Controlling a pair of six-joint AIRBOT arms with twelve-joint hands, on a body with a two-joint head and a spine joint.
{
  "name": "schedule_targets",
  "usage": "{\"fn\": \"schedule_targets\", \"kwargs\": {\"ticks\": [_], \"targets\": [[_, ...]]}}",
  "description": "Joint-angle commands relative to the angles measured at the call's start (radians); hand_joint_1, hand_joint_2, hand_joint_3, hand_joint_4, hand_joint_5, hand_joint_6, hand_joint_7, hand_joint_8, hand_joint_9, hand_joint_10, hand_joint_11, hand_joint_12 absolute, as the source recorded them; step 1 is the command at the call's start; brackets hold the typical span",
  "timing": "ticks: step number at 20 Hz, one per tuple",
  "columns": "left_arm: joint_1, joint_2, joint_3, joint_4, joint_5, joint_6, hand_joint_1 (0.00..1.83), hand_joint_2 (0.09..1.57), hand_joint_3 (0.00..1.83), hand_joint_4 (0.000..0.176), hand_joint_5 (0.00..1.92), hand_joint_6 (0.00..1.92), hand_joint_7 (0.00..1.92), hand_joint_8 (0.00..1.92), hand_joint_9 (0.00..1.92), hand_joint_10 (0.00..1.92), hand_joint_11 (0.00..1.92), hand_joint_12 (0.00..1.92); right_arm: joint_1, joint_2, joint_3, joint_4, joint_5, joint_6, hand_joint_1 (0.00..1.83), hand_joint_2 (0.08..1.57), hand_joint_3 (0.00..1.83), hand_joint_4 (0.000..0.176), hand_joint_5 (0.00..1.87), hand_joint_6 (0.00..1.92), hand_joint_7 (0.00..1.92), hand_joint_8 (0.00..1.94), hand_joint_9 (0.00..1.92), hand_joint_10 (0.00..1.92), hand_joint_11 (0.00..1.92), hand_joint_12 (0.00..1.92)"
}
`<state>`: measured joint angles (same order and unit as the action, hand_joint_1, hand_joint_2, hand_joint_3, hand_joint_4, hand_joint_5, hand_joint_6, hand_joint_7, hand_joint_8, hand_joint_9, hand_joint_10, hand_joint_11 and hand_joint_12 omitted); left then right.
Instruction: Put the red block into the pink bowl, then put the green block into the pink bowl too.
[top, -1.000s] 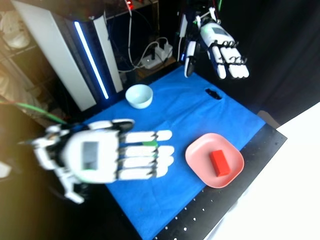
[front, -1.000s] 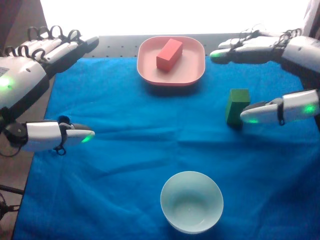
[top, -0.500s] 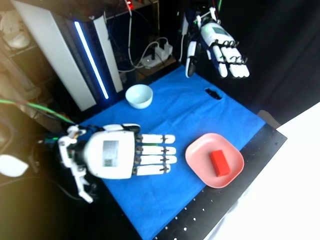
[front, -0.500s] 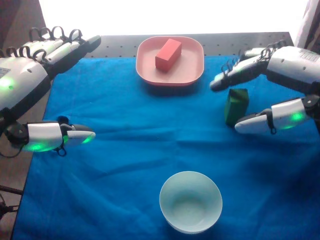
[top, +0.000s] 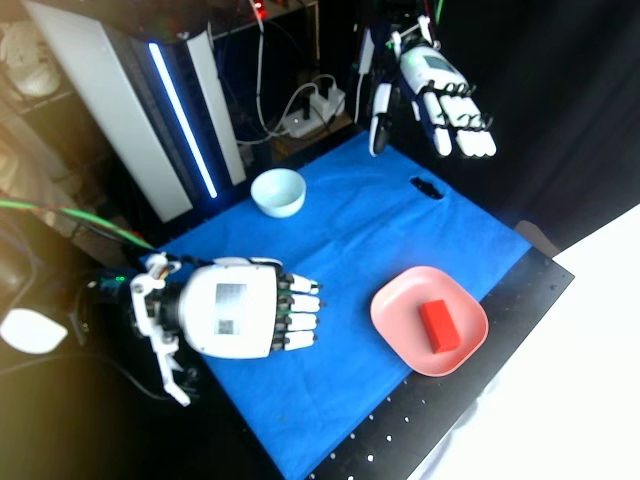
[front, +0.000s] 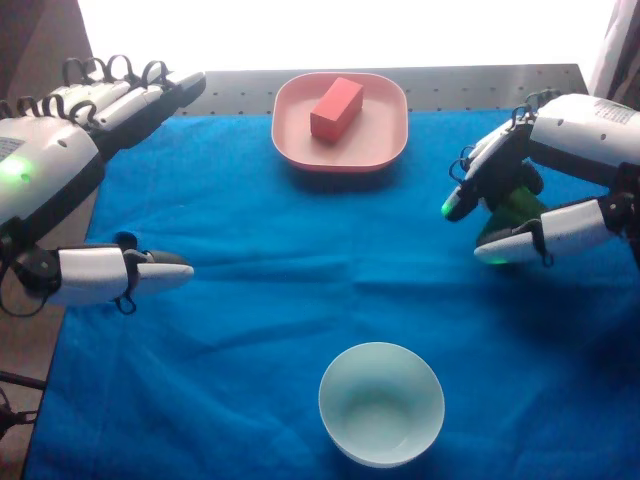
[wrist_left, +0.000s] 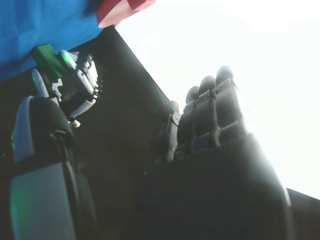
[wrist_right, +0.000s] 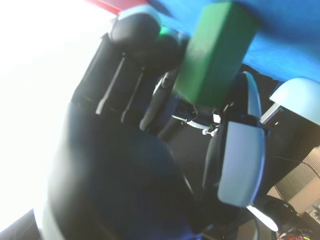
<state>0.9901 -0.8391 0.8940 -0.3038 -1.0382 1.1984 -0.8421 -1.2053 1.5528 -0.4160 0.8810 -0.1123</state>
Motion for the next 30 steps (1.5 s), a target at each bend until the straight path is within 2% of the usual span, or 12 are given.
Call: {"fn": "schedule_targets", "kwargs": {"ticks": [1,2,3,6,8,12,13,16,17,24,26,30], "targets": [[-0.011,-0.005,-0.002,0.015,-0.126,-0.007,0.9,0.91,0.0,0.11,0.03,0.0,0.0,0.0,0.0,0.0,0.0,0.0,0.017,0.0,0.007,0.041,0.095,0.007,1.08,1.04,0.0,0.11,1.12,0.73,0.84,1.56,0.94,1.8,0.99,1.92],[-0.01,-0.005,-0.002,0.016,-0.126,-0.008,0.91,0.92,0.01,0.109,0.03,0.0,0.0,0.0,0.0,0.0,0.0,0.0,0.017,0.0,0.007,0.041,0.094,0.008,1.09,1.08,0.0,0.034,1.05,0.86,0.8,1.6,0.91,1.86,0.98,1.92],[-0.01,-0.005,-0.002,0.016,-0.126,-0.009,0.91,0.92,0.01,0.1,0.03,0.0,0.0,0.0,0.0,0.0,0.0,0.0,0.017,0.0,0.008,0.041,0.094,0.008,1.14,1.08,0.0,0.0,1.05,0.85,0.81,1.63,0.97,1.89,1.06,1.92],[-0.01,-0.005,-0.002,0.016,-0.126,-0.011,0.94,0.92,0.0,0.104,0.04,0.01,0.0,0.0,0.0,0.0,0.0,0.0,0.017,0.0,0.008,0.041,0.094,0.008,1.19,1.05,0.0,0.0,1.13,0.71,0.89,1.54,1.06,1.81,1.12,1.91],[-0.01,-0.006,-0.002,0.016,-0.126,-0.012,0.93,0.92,0.01,0.104,0.04,0.0,0.0,0.0,0.0,0.0,0.0,0.0,0.017,0.0,0.007,0.041,0.094,0.008,1.19,1.04,0.0,0.0,1.14,0.7,0.83,1.8,1.06,1.92,1.17,1.92],[-0.01,-0.007,-0.002,0.017,-0.127,-0.013,0.93,0.92,0.0,0.11,0.04,0.0,0.0,0.0,0.0,0.0,0.0,0.0,0.031,-0.005,0.009,0.041,0.095,0.008,1.2,1.03,0.0,0.0,1.17,0.65,0.83,1.81,1.02,1.92,1.14,1.92],[-0.009,-0.008,-0.001,0.017,-0.127,-0.013,0.93,0.92,0.0,0.103,0.05,0.01,0.0,0.0,0.0,0.0,0.0,0.0,0.036,-0.007,0.009,0.041,0.095,0.008,1.24,1.12,0.01,0.0,1.08,0.58,0.85,1.53,0.96,1.69,0.99,1.8],[-0.009,-0.009,-0.001,0.018,-0.127,-0.013,0.92,0.91,0.0,0.109,0.05,0.0,0.0,0.0,0.0,0.0,0.0,0.0,0.047,-0.012,0.013,0.041,0.095,0.007,1.24,1.15,0.0,0.0,1.03,0.65,0.81,1.51,0.93,1.7,0.96,1.83],[-0.008,-0.009,-0.001,0.018,-0.127,-0.013,0.92,0.91,0.0,0.107,0.05,0.0,0.0,0.0,0.0,0.0,0.0,0.0,0.054,-0.015,0.016,0.041,0.095,0.007,1.25,1.14,0.0,0.0,1.05,0.61,0.85,1.46,0.94,1.48,0.92,1.64],[-0.006,-0.01,0.001,0.018,-0.127,-0.017,0.92,0.9,0.0,0.085,0.08,0.01,0.0,0.0,0.0,0.0,0.0,0.0,0.139,-0.066,0.066,0.041,0.095,0.007,1.18,1.09,0.0,0.0,1.04,0.87,0.74,1.72,0.82,1.9,0.93,1.92],[-0.005,-0.011,0.003,0.018,-0.126,-0.018,0.92,0.9,0.0,0.088,0.08,0.01,0.0,0.0,0.0,0.0,0.0,0.0,0.176,-0.094,0.097,0.041,0.095,0.007,1.23,1.19,0.0,0.0,0.97,0.74,0.75,1.6,0.7,1.73,0.69,1.88],[-0.005,-0.014,0.008,0.021,-0.127,-0.026,0.93,0.9,0.0,0.095,0.09,0.01,0.0,0.0,0.0,0.0,0.0,0.0,0.252,-0.163,0.167,0.041,0.095,0.007,1.25,1.16,0.0,0.0,1.05,0.59,0.83,1.48,0.76,1.48,0.62,1.74]]}}
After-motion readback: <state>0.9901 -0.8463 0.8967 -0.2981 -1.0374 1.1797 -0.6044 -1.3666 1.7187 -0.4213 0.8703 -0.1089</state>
